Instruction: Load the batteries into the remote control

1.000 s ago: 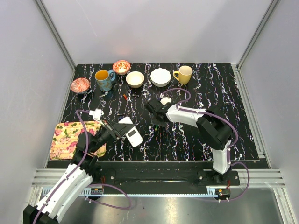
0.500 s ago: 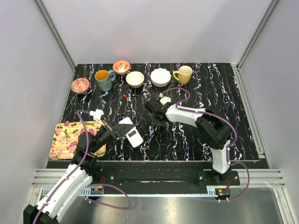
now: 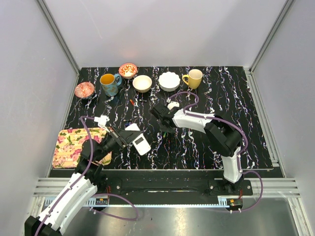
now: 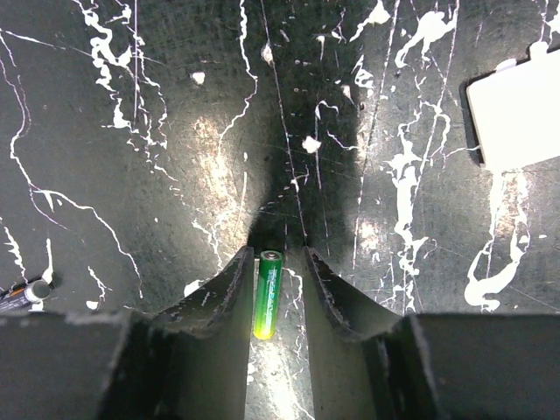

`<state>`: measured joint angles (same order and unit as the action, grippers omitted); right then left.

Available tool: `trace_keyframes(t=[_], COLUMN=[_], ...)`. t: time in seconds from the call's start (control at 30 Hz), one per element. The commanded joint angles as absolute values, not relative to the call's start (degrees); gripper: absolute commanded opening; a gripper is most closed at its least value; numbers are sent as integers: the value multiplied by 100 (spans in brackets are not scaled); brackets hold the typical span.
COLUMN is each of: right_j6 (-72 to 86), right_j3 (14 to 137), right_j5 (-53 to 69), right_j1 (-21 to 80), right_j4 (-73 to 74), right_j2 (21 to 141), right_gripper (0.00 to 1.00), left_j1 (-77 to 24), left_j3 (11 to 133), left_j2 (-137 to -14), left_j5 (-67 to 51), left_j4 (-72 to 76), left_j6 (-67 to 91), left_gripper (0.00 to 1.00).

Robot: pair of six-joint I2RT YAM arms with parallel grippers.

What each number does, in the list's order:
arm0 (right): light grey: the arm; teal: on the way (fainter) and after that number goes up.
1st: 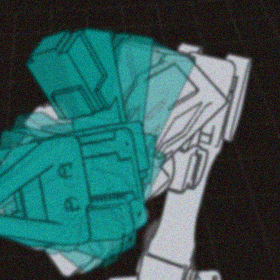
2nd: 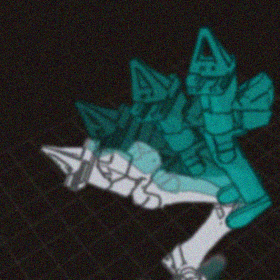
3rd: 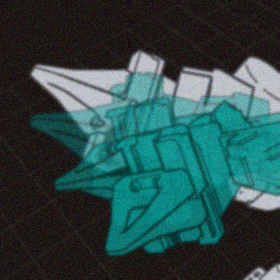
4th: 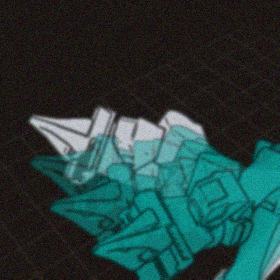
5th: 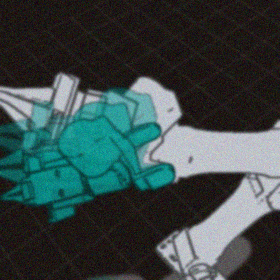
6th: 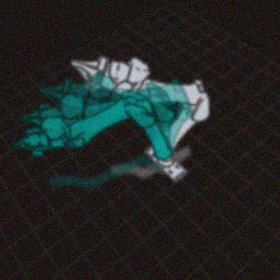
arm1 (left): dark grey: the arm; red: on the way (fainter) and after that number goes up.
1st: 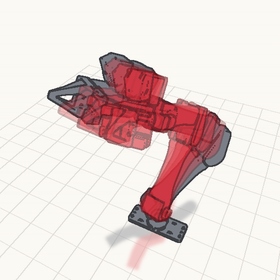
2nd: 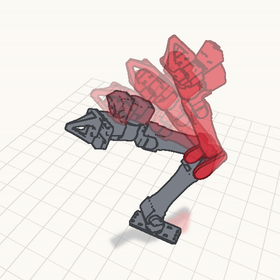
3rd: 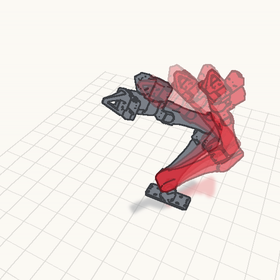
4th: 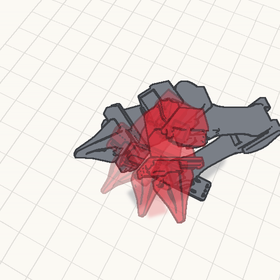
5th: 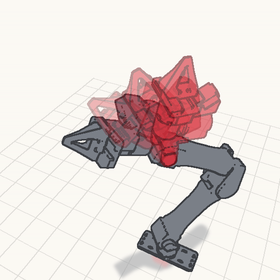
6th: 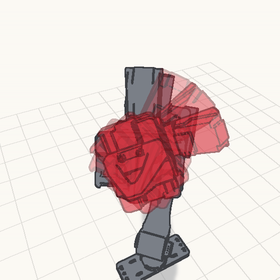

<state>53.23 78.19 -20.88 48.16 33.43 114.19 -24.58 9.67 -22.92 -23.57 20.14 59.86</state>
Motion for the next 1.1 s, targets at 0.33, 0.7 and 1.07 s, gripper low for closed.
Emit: trace_keyframes(t=[0.33,0.7,1.07], right_j6=[5493,5231,2129], right_j3=[7734,7761,6830], right_j5=[-2127,-2241,-2462], right_j1=[4896,4896,4913], right_j4=[3612,3542,3286], right_j2=[11619,11383,7808], right_gripper=[20,0,0], left_j1=[-2470,-2470,-2470], left_j3=[905,923,1545], left_j2=[-2206,-2276,-3892], left_j5=[-2320,-2329,-3021], left_j4=[2338,2347,3146], left_j6=[6038,6064,6337], left_gripper=[0,0,0])
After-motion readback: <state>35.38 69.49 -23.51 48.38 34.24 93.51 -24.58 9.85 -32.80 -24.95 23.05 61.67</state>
